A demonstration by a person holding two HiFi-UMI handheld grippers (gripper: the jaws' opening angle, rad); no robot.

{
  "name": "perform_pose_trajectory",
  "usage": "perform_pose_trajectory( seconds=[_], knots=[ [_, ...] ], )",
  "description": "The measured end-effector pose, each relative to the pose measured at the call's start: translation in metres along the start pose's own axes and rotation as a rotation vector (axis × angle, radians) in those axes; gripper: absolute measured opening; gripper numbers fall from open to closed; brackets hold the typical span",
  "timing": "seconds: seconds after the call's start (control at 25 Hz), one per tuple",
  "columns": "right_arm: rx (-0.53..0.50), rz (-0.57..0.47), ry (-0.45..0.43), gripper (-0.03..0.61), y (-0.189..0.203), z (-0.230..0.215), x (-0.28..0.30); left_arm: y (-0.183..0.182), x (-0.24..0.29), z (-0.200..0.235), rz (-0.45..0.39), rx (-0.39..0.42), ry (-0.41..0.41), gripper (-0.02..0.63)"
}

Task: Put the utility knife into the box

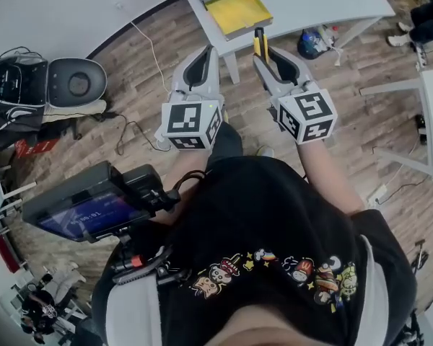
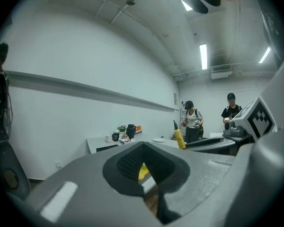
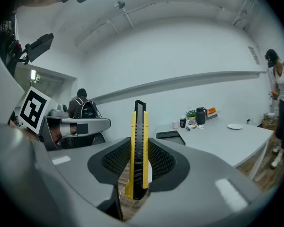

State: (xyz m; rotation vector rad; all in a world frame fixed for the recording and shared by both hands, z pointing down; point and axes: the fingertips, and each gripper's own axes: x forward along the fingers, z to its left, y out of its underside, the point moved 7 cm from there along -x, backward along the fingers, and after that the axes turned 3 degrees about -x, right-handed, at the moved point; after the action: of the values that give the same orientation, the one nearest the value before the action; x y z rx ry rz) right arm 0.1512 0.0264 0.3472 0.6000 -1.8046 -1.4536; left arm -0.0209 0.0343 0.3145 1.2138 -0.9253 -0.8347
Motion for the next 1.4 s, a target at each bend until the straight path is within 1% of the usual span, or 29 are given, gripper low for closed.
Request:
perform_pose_trajectory(
  seconds=[0.08, 0.12, 0.32, 0.4, 0.52, 0.6, 0.68, 0.8, 1.0, 1.12, 1.28, 1.4],
  knots=[
    [0.011, 0.022, 0.018, 0.14, -0.003, 0.0, 0.037, -0.002, 0.02, 0.033, 0.007, -0.013, 0.021, 0.0],
    [0.015, 0.026, 0.027, 0.14, -0.004, -0.001, 0.042, -0.003, 0.024, 0.037, 0.005, -0.015, 0.031, 0.002],
    [0.025, 0.022, 0.079, 0.14, -0.004, -0.006, 0.033, -0.003, 0.031, 0.023, 0.002, -0.011, 0.092, 0.0],
    [0.034, 0.042, 0.108, 0.14, -0.005, -0.011, 0.059, 0.0, 0.05, 0.046, 0.017, -0.03, 0.117, 0.0],
    [0.038, 0.108, 0.138, 0.14, -0.006, -0.016, 0.118, 0.007, 0.086, 0.098, 0.048, -0.068, 0.147, 0.0],
    [0.037, 0.143, 0.152, 0.14, -0.005, -0.02, 0.139, 0.009, 0.099, 0.115, 0.06, -0.083, 0.162, 0.0],
    [0.034, 0.167, 0.161, 0.14, -0.003, -0.027, 0.15, 0.011, 0.107, 0.121, 0.063, -0.09, 0.17, 0.0],
    [0.029, 0.197, 0.16, 0.14, 0.0, -0.035, 0.167, 0.019, 0.12, 0.132, 0.078, -0.104, 0.166, 0.002],
    [0.026, 0.264, 0.136, 0.14, 0.007, -0.052, 0.213, 0.035, 0.154, 0.159, 0.131, -0.139, 0.146, 0.001],
    [0.016, 0.293, 0.121, 0.14, 0.017, -0.069, 0.231, 0.045, 0.174, 0.159, 0.152, -0.142, 0.139, 0.002],
    [-0.002, 0.358, 0.088, 0.14, 0.03, -0.085, 0.253, 0.054, 0.187, 0.161, 0.194, -0.16, 0.116, 0.002],
    [-0.022, 0.41, 0.067, 0.14, 0.04, -0.095, 0.271, 0.056, 0.194, 0.165, 0.208, -0.167, 0.102, 0.0]
  ],
)
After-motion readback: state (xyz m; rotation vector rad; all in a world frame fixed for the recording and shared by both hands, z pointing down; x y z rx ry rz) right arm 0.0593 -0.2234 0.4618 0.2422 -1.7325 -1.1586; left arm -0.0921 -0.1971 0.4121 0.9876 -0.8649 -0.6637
